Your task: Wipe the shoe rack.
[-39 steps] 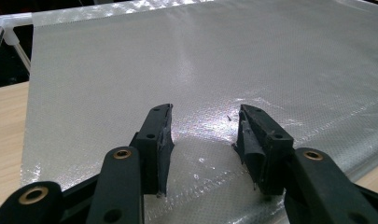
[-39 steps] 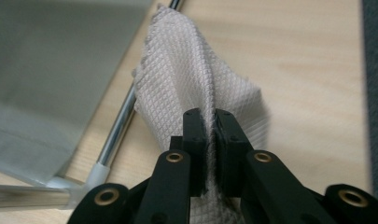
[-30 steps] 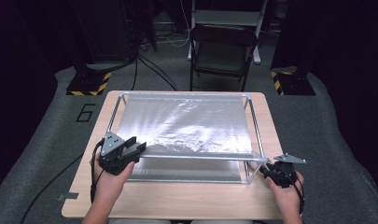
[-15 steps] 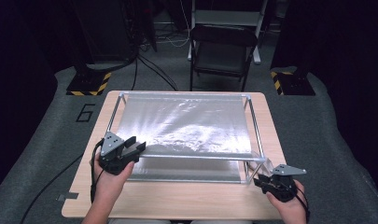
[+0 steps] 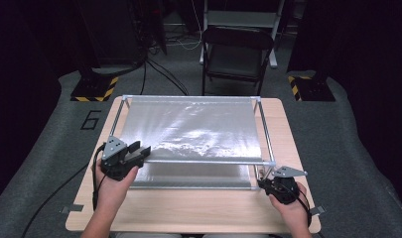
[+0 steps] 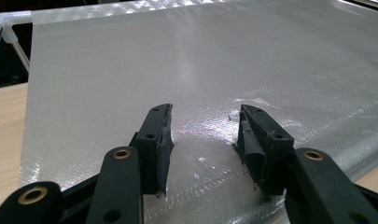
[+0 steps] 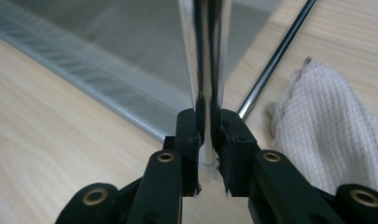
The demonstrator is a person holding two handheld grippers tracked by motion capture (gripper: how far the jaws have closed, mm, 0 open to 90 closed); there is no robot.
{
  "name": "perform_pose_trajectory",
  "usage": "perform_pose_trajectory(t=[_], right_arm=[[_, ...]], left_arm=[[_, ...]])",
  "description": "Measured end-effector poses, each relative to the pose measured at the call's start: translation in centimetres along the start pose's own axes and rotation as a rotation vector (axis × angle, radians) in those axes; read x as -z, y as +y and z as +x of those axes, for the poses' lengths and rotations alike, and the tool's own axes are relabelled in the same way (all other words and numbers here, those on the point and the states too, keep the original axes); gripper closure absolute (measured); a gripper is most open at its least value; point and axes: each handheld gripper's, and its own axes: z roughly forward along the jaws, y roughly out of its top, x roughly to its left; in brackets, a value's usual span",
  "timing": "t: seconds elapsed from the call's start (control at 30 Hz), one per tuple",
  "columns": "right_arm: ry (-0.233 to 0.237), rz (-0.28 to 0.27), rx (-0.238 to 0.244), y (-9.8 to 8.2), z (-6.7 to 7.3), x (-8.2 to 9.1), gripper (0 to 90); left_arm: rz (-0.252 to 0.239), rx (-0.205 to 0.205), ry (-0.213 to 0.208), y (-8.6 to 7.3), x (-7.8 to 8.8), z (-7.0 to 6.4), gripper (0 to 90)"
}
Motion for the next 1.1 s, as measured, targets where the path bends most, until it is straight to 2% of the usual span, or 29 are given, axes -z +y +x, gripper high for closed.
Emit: perform_pose_trajectory(t=[0.07, 0.13, 0.17, 0.2, 0.27, 0.3, 0.37, 0.43, 0.6, 0.7, 0.77, 0.83, 0.9, 0.93, 0.97, 1.03, 1.1], right_arm=[[-0.007, -0.007, 0.005, 0.3, -0.2, -0.4, 78.1], [-0.003, -0.020, -0.024, 0.4, -0.4, -0.8, 76.0], [-0.015, -0.030, -0.052, 0.4, -0.5, -0.8, 72.5], [-0.019, -0.042, -0.072, 0.3, -0.5, -0.8, 68.8], [-0.008, -0.065, -0.101, 0.1, -0.5, -0.4, 61.6], [-0.011, -0.075, -0.099, 0.0, -0.4, -0.2, 59.9], [-0.008, -0.088, -0.104, -0.1, -0.3, 0.4, 56.9], [-0.015, -0.100, -0.098, -0.4, -0.1, 1.1, 54.2], [-0.025, -0.116, -0.125, -1.5, 0.8, 2.2, 49.3], [-0.045, -0.114, -0.115, -2.0, 1.5, 2.2, 48.1], [-0.053, -0.113, -0.105, -2.2, 2.2, 1.9, 48.0], [-0.052, -0.115, -0.088, -2.3, 3.0, 1.5, 48.0], [-0.035, -0.114, -0.062, -2.1, 3.8, 0.9, 48.0], [-0.031, -0.110, -0.031, -1.8, 4.2, 0.6, 47.9], [-0.024, -0.114, -0.034, -1.7, 4.6, 0.3, 47.3], [-0.011, -0.119, -0.005, -1.3, 5.3, -0.3, 46.6], [0.015, -0.104, -0.007, -1.2, 5.9, -0.9, 46.0]], left_arm=[[-0.004, -0.007, -0.005, 0.1, -0.1, 0.3, 54.1], [-0.009, 0.003, -0.046, 0.2, 0.0, 0.7, 51.1], [-0.018, 0.005, -0.049, 0.3, 0.3, 0.8, 46.0], [-0.033, -0.002, -0.046, 0.4, 0.9, 0.9, 43.0], [-0.062, 0.018, -0.062, 0.3, 1.9, 1.1, 42.8], [-0.081, 0.029, -0.074, 0.2, 2.5, 1.1, 42.2], [-0.096, 0.022, -0.077, 0.0, 3.6, 1.1, 41.9], [-0.097, -0.010, -0.081, -0.7, 4.9, 0.9, 41.0], [-0.067, -0.002, -0.085, -3.1, 6.2, 0.8, 39.9], [-0.038, -0.005, -0.074, -5.0, 6.2, 1.1, 39.2], [-0.010, 0.030, -0.069, -6.6, 5.6, 1.5, 39.2], [0.012, 0.037, -0.061, -7.7, 5.1, 1.8, 37.5], [0.029, 0.030, -0.069, -8.9, 4.5, 1.8, 36.2], [0.040, 0.018, -0.071, -9.3, 4.3, 1.8, 34.6], [0.048, 0.010, -0.071, -9.8, 4.1, 1.7, 33.8], [0.068, 0.006, -0.082, -11.2, 3.4, 1.4, 33.2], [0.084, 0.006, -0.088, -12.1, 3.1, 1.4, 32.0]])
